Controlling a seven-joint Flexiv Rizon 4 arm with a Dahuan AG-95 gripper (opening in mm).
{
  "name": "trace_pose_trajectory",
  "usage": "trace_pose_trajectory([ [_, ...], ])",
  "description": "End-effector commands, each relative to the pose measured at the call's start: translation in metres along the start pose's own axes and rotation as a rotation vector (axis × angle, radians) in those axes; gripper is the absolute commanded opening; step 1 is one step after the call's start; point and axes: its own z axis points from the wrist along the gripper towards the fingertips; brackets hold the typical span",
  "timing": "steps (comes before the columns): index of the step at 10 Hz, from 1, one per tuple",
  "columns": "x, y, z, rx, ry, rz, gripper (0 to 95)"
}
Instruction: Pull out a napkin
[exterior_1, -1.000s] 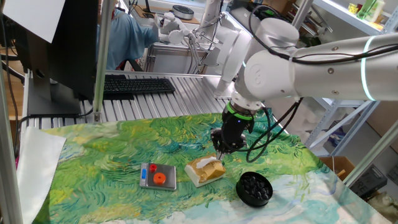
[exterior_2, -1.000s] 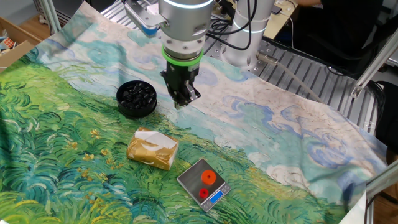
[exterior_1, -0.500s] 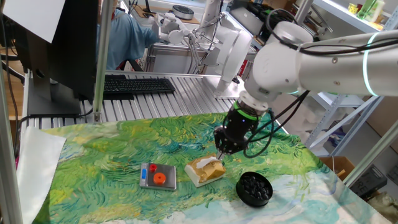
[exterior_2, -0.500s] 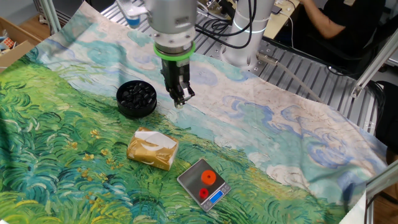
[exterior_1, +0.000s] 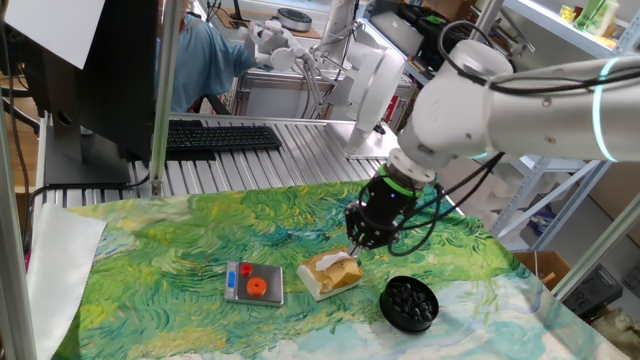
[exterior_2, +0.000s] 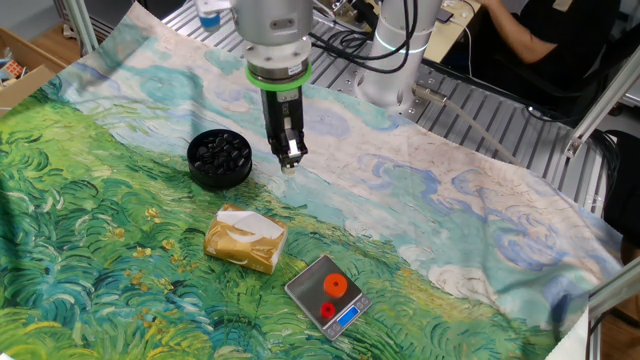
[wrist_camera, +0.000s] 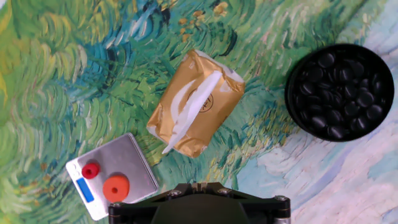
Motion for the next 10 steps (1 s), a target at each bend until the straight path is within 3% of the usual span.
trace_pose_trajectory([
  [1, -0.0036, 0.0044, -0.0018, 0.059, -0.038, -0.036, 0.0],
  [4, -0.0099, 0.0092, -0.0056, 0.076, -0.058, 0.042, 0.0],
  [7, -0.0118, 0.0105, -0.0067, 0.062, -0.067, 0.146, 0.0],
  [8, -0.0118, 0.0105, -0.0067, 0.046, -0.059, 0.208, 0.0],
  [10, -0.0119, 0.0107, -0.0062, -0.021, -0.051, 0.268, 0.0],
])
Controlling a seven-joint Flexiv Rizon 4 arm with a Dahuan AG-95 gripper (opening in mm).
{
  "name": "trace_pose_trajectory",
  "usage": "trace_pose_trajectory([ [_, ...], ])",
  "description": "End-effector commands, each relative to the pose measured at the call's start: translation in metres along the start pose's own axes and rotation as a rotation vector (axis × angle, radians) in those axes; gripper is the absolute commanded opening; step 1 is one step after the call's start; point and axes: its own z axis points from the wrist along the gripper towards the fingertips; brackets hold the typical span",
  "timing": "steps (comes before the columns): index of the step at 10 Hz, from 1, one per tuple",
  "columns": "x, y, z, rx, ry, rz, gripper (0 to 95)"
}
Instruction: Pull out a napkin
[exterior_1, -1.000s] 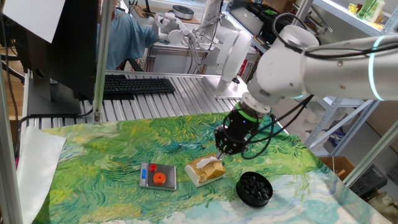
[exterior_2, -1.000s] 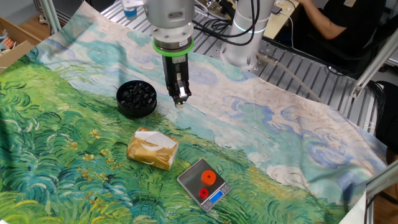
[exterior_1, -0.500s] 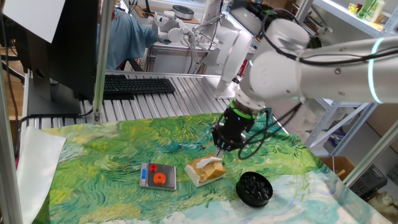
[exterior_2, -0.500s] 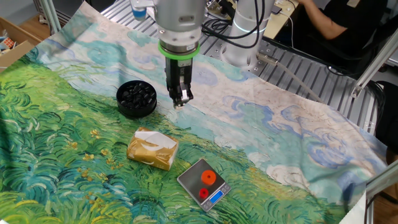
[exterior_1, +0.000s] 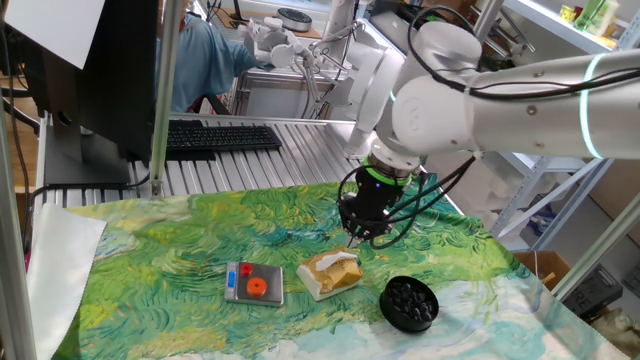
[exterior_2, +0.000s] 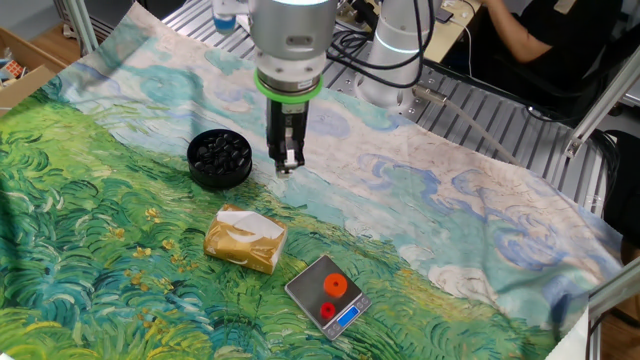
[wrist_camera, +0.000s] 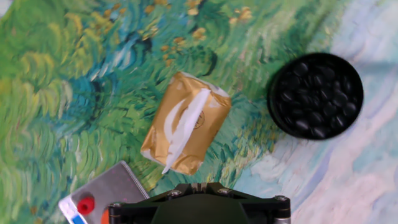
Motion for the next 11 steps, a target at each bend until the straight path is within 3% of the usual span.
trace_pose_trajectory([
  [1, -0.001, 0.002, 0.003, -0.12, 0.031, 0.108, 0.0],
  [4, -0.003, 0.005, 0.005, -0.093, -0.016, 0.1, 0.0],
  [7, -0.013, 0.012, 0.0, -0.09, -0.02, 0.073, 0.0],
  [11, -0.023, 0.01, 0.006, -0.089, -0.022, 0.044, 0.0],
])
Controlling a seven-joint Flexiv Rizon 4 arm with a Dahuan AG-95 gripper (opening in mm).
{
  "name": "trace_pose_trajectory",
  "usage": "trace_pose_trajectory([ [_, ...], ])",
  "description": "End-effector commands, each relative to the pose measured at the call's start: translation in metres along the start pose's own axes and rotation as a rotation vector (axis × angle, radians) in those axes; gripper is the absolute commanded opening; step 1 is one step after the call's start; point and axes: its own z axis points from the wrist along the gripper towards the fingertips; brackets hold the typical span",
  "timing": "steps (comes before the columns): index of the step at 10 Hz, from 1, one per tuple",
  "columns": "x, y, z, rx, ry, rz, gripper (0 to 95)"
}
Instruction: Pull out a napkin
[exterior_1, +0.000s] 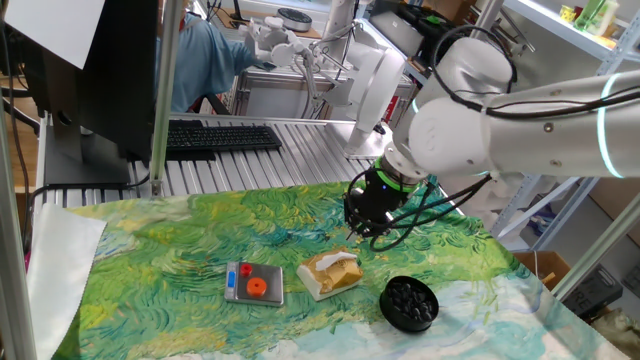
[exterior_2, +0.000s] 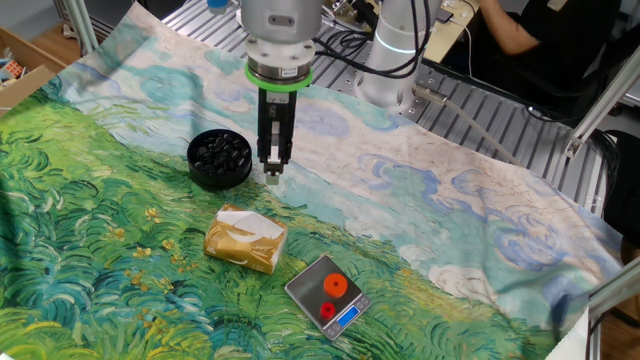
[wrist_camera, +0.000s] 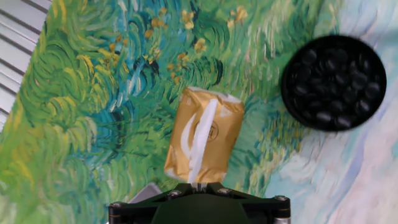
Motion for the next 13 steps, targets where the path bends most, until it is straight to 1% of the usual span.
trace_pose_trajectory([
  [1, -0.004, 0.004, 0.007, 0.034, 0.01, -0.033, 0.0],
  [2, -0.005, 0.006, 0.01, 0.048, -0.009, -0.045, 0.0],
  [3, -0.005, 0.006, 0.01, 0.051, -0.013, -0.045, 0.0],
  [4, -0.006, 0.007, 0.012, 0.046, -0.007, -0.036, 0.0],
  [7, -0.008, 0.012, 0.023, 0.047, -0.01, -0.018, 0.0],
  [8, -0.009, 0.011, 0.025, 0.047, -0.009, -0.011, 0.0],
  [10, -0.011, 0.01, 0.029, 0.046, -0.007, -0.023, 0.0],
  [13, -0.015, 0.007, 0.031, 0.045, -0.008, -0.034, 0.0],
])
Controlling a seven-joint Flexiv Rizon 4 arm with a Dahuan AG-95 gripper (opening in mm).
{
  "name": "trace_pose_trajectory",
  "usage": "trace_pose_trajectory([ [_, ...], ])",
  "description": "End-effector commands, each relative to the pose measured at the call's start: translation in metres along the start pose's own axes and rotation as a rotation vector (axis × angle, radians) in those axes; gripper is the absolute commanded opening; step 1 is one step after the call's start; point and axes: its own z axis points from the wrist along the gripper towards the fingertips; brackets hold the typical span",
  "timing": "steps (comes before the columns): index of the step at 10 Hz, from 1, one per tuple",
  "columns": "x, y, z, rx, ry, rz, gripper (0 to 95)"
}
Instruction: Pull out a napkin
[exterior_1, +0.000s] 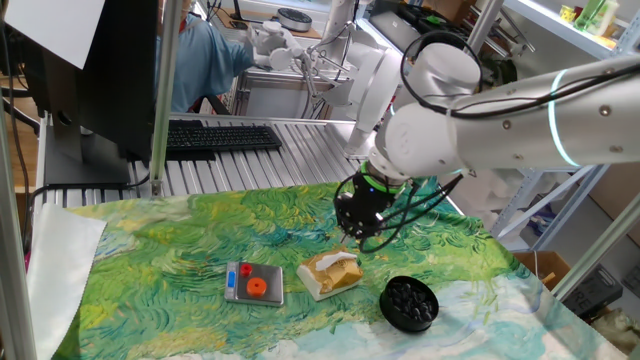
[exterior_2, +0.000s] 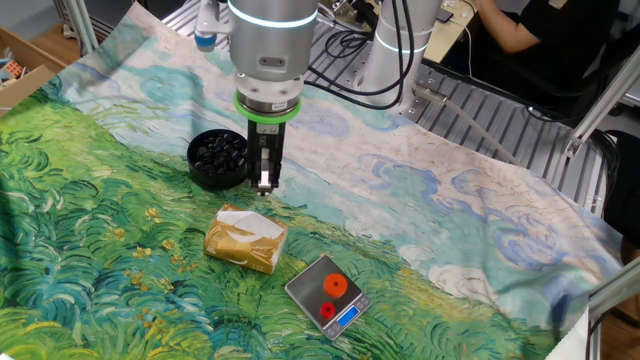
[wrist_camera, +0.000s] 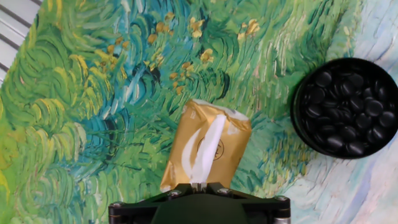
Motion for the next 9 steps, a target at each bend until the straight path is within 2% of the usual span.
trace_pose_trajectory([
  [1, -0.001, 0.0, 0.0, -0.003, 0.001, -0.001, 0.0],
  [3, -0.001, 0.0, 0.0, -0.018, 0.023, 0.009, 0.0],
  [4, -0.001, 0.0, 0.0, -0.025, 0.034, 0.006, 19.0],
  [5, -0.001, 0.0, 0.001, -0.026, 0.034, -0.01, 19.0],
  [7, -0.001, 0.001, 0.005, -0.01, 0.014, -0.008, 19.0],
  [9, -0.001, 0.001, 0.013, 0.023, -0.034, -0.015, 19.0],
])
